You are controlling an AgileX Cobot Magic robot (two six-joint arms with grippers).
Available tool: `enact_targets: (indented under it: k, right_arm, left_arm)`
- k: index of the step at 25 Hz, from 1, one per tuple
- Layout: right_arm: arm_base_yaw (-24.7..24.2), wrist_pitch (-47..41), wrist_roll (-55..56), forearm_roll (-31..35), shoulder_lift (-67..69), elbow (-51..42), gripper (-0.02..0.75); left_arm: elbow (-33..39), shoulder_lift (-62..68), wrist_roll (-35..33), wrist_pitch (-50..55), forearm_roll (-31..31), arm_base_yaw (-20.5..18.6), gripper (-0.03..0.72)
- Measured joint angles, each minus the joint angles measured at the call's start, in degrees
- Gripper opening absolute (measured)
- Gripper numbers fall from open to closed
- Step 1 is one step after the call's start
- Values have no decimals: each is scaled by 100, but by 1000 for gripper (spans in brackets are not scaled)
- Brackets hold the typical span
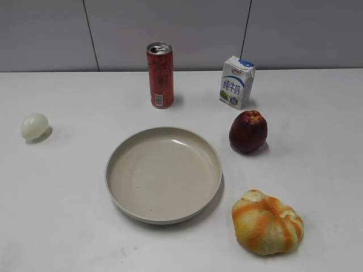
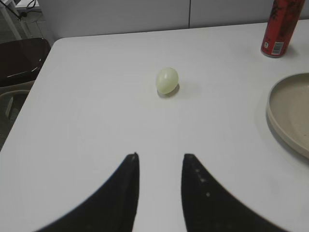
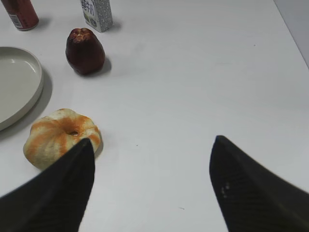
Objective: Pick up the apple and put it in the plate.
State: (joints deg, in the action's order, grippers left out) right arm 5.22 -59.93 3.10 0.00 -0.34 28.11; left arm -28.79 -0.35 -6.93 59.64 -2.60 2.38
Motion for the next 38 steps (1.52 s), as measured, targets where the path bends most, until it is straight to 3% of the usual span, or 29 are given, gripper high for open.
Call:
enact_targets:
  k: [25, 32, 38]
  right_arm:
    - [0, 113, 0, 0, 14, 60, 592]
    - [0, 2511, -69, 445, 760, -57, 621]
    - [-2, 4093, -633, 863, 2569, -90, 683]
  left_arm:
    - [0, 0, 0, 0, 0, 0, 239]
    - [0, 0, 0, 0, 0, 0, 239]
    - [0, 0, 0, 0, 0, 0, 239]
